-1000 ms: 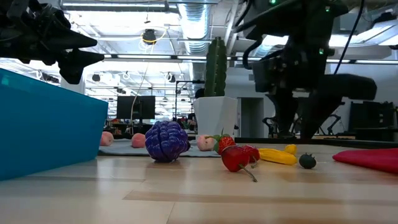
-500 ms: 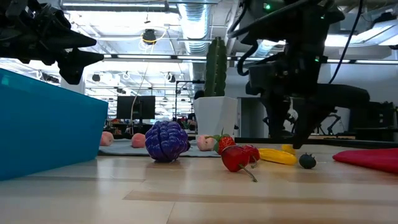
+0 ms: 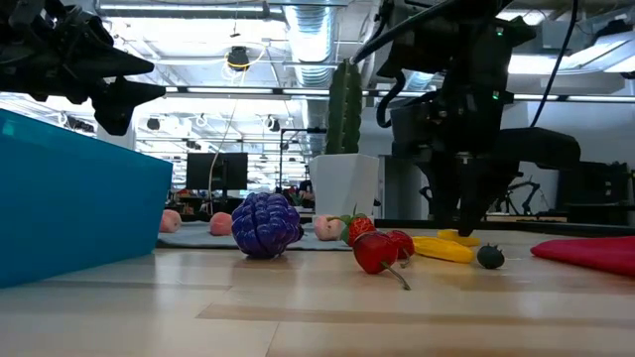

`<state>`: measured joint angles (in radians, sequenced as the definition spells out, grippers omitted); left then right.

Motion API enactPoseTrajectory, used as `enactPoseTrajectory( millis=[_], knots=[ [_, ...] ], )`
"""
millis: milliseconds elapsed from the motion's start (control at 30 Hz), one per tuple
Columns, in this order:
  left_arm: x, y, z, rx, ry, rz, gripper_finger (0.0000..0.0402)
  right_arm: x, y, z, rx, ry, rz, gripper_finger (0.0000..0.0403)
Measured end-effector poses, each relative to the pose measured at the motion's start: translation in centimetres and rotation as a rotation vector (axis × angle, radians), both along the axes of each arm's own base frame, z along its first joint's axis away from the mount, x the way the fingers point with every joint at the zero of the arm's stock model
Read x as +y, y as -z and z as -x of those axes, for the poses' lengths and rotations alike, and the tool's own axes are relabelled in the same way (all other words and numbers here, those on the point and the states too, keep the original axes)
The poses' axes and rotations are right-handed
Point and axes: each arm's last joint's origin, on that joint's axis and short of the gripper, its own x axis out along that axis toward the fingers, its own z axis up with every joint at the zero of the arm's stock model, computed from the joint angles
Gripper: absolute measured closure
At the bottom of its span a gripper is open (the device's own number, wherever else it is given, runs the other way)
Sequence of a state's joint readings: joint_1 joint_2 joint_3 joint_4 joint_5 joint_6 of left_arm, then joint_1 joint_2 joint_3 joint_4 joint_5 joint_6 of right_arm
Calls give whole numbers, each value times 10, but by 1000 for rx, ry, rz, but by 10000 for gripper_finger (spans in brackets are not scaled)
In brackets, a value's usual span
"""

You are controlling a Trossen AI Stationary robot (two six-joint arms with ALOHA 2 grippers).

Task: Pick and placing Produce into tupperware
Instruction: Put the corn into the blue bin

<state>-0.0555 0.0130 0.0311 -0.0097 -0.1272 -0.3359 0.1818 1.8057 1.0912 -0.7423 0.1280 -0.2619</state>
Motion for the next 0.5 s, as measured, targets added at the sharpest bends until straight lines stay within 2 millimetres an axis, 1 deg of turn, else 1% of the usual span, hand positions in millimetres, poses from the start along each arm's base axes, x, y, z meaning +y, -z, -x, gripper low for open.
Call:
enactPoseTrajectory(
  millis=[233,367,500],
  knots=[
    [0,0,0,0,12,5,223,0,0,-2,-21,3,-5,272],
    [-1,0,0,0,30,14,223,1,0,-2,-24,21,-22,273],
    [-1,0,0,0,36,16,223,0,6,3,-9,26,-31,267]
  ],
)
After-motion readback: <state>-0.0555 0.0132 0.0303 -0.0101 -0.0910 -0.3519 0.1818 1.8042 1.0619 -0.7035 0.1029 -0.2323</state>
